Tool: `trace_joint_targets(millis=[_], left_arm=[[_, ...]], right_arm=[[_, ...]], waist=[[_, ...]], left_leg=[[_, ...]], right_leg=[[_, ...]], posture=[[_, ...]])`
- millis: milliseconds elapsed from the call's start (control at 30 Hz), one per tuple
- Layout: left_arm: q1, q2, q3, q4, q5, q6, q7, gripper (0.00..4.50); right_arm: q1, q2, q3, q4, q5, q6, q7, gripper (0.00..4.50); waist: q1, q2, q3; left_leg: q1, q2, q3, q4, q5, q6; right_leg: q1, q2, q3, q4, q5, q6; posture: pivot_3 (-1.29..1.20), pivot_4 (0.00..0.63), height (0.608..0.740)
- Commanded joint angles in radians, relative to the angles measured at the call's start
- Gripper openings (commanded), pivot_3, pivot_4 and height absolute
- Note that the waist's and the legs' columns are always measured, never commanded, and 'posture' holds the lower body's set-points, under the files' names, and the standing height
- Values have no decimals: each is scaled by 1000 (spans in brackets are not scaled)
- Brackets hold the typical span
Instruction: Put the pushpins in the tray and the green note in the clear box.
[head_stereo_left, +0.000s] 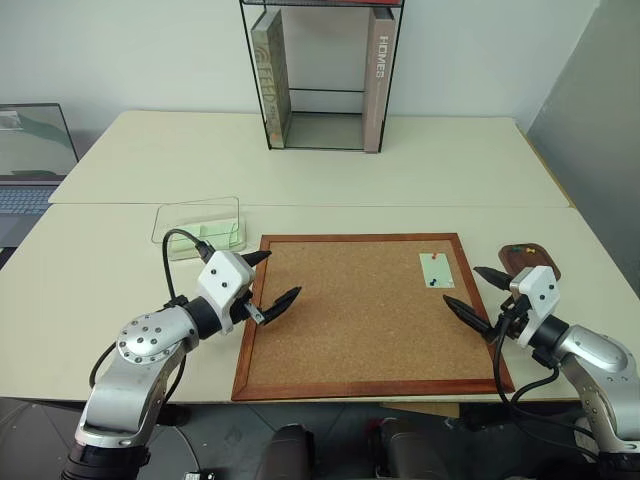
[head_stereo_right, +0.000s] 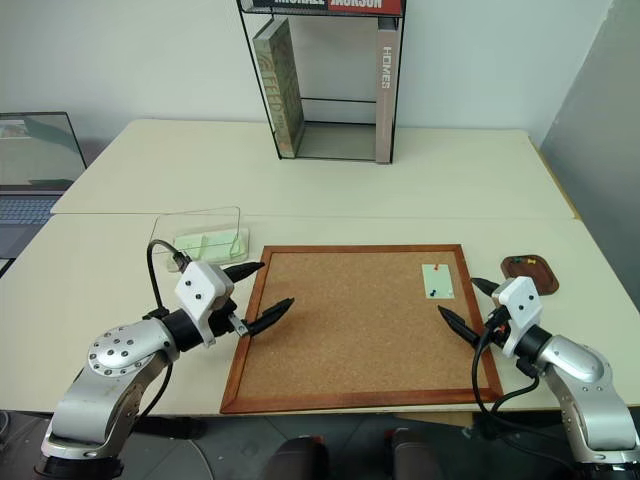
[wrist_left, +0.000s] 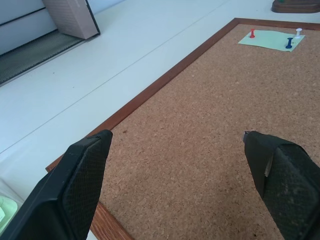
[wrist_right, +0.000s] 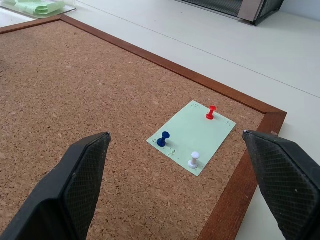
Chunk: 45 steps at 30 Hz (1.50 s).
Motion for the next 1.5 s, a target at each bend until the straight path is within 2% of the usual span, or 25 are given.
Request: trace_joint_targets(millis=[33, 433, 567, 933, 1033, 1267, 1400, 1500], left_arm=[[-2, 11, 0, -29, -21, -5, -20, 4448], [-19, 20, -39, -59, 1, 78, 2, 4448], [-48, 5, -50, -68, -38, 117, -9, 4448], [-105, -37, -171, -62, -19, 78, -34, 4448], [-146, -49, -198, -35, -12, 80, -42, 3994], [-226, -100, -261, 30, -4, 100, -39, 2525], [-265, -125, -297, 65, -2, 141, -48, 1974], [-286, -143, -326, 97, 13, 133, -51, 1393]], right_arm=[[-3, -2, -21, -23, 2, -20, 1, 4500], [3, 6, -9, -52, 2, -4, -5, 4500], [5, 8, -12, -62, 4, 0, -7, 4500], [17, 18, -20, -95, 4, 9, -27, 4500], [26, 20, -21, -105, 5, 10, -35, 4500], [43, 32, -17, -109, 0, -2, -42, 4500], [40, 42, -14, -113, -3, -12, -54, 4500], [44, 45, -9, -122, -7, -11, -54, 4500]], waist=[[0, 0, 0], [0, 0, 0], [0, 0, 0], [1, 0, 0], [1, 0, 0], [-1, 0, 0], [1, 0, 0], [0, 0, 0]], left_leg=[[0, 0, 0, 0, 0, 0], [0, 0, 0, 0, 0, 0], [0, 0, 0, 0, 0, 0], [0, 0, 0, 0, 0, 0], [0, 0, 0, 0, 0, 0], [0, 0, 0, 0, 0, 0], [-1, 0, 0, 0, 0, 0], [-1, 0, 0, 0, 0, 0]], right_leg=[[0, 0, 0, 0, 0, 0], [0, 0, 0, 0, 0, 0], [0, 0, 0, 0, 0, 0], [0, 0, 0, 0, 0, 0], [0, 0, 0, 0, 0, 0], [0, 0, 1, -1, 0, 0], [0, 1, 0, 0, 0, 0], [0, 1, 0, 0, 0, 0]], posture=[[0, 150, 740], [0, 150, 740], [0, 150, 740], [0, 150, 740], [0, 150, 740], [0, 150, 740], [0, 150, 740], [0, 150, 740]])
